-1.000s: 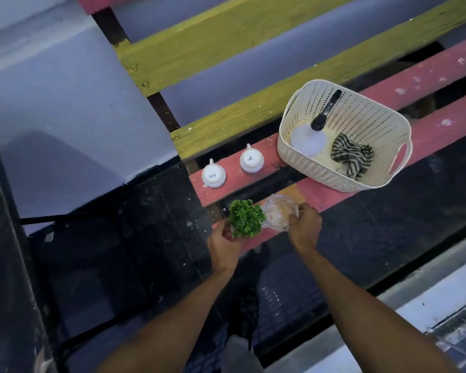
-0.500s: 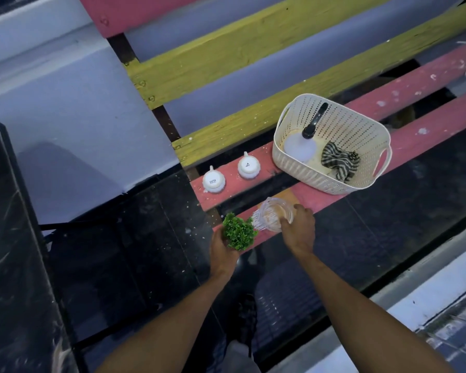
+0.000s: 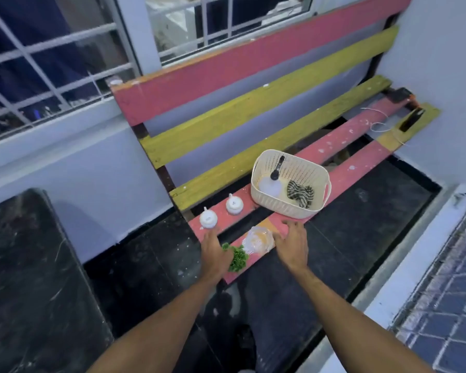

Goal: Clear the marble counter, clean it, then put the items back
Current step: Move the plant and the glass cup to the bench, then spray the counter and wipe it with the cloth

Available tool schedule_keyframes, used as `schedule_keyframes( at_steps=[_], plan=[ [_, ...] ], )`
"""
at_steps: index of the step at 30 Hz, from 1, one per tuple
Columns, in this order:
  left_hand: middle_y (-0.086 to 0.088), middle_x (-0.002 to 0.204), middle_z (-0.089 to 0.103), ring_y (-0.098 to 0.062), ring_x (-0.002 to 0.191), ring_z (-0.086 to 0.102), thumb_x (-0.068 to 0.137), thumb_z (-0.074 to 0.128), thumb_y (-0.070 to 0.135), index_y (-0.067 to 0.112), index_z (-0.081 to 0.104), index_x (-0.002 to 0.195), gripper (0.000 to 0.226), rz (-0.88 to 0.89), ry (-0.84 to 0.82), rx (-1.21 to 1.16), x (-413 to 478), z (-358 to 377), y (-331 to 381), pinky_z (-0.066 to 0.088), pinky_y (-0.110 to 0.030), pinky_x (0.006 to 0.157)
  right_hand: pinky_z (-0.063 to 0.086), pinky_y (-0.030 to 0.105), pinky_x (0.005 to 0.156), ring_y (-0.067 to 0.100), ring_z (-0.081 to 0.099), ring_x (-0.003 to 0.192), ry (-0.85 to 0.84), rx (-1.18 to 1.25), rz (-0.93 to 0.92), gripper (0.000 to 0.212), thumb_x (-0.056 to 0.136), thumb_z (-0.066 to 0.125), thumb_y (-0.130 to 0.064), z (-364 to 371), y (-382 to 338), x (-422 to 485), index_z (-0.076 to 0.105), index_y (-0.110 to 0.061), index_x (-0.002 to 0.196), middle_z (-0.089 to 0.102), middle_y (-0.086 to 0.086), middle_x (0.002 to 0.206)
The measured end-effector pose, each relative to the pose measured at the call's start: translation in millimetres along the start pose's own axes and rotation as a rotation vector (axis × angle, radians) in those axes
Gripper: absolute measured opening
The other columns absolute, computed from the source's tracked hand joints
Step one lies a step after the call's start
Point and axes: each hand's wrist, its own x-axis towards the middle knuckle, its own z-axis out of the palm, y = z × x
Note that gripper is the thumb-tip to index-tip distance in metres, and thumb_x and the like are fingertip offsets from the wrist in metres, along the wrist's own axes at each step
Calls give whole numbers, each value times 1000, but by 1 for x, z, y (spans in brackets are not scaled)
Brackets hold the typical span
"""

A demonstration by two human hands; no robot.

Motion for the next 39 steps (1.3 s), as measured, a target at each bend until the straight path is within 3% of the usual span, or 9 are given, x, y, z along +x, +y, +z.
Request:
schedule_keyframes(
  at_steps=[6, 10, 16, 20, 24, 28, 32, 34, 39],
  plan=[
    [-8, 155, 45, -27, 146, 40, 88, 70, 12, 12, 41, 153, 71, 183, -64, 29, 54, 18, 88, 37, -45, 119, 46, 40, 92, 26, 53, 120, 44, 41, -13, 43, 88, 65, -15, -20, 1, 61, 55, -12, 130, 52, 6, 130],
    [-6, 149, 49, -24, 140, 46, 86, 75, 14, 13, 45, 149, 70, 245, -74, 47, 116, 56, 137, 41, -36, 111, 46, 39, 94, 29, 53, 118, 36, 98, -41, 40, 89, 63, -13, -19, 24, 137, 57, -8, 127, 54, 9, 126],
    [-4, 164, 36, -22, 150, 38, 82, 79, 5, 11, 30, 160, 93, 170, -164, 94, 200, 115, 163, 35, -35, 120, 41, 48, 107, 39, 47, 124, -173, 27, 37, 59, 80, 66, -12, 1, 60, 244, 47, -4, 136, 49, 21, 133],
    [-6, 156, 48, -25, 142, 49, 77, 85, 2, 15, 22, 163, 107, 46, -238, 153, 233, 145, 155, 38, -29, 107, 41, 54, 105, 48, 45, 122, -322, -118, 38, 79, 76, 68, -21, 32, 84, 286, 30, -11, 145, 38, 26, 137],
    [-1, 121, 68, -26, 122, 63, 88, 78, 4, 18, 54, 146, 64, 7, -214, 125, 249, 163, 145, 38, -21, 85, 31, 57, 112, 52, 30, 133, -377, -320, -7, 78, 85, 60, -20, 60, 98, 307, 22, -21, 153, 26, 30, 148],
    [-3, 113, 76, -22, 107, 68, 91, 77, 9, 16, 73, 120, 31, 31, -98, 36, 248, 171, 142, 43, -23, 83, 47, 53, 93, 49, 40, 122, -276, -507, -98, 48, 93, 48, -10, 73, 98, 308, 43, -17, 140, 37, 23, 139],
    [0, 105, 77, -20, 100, 69, 88, 81, 13, 14, 73, 112, 25, 88, -60, -15, 240, 167, 142, 53, -33, 91, 52, 44, 82, 40, 55, 100, -256, -505, -218, 30, 79, 65, -8, 66, 105, 315, 64, -11, 108, 58, 16, 114],
    [-3, 105, 78, -22, 100, 70, 89, 80, 16, 13, 72, 114, 26, 157, -47, -50, 235, 158, 147, 52, -33, 88, 52, 42, 78, 38, 59, 91, -220, -459, -209, 20, 76, 62, -6, 58, 103, 317, 69, -10, 94, 64, 14, 100],
    [4, 105, 74, -16, 103, 69, 94, 73, 27, 20, 68, 113, 21, 298, 29, -249, 198, 109, 174, 53, -31, 90, 52, 42, 77, 35, 59, 82, -62, -187, -193, 43, 69, 48, 4, 22, 57, 298, 75, -14, 97, 64, 12, 92]
  ],
)
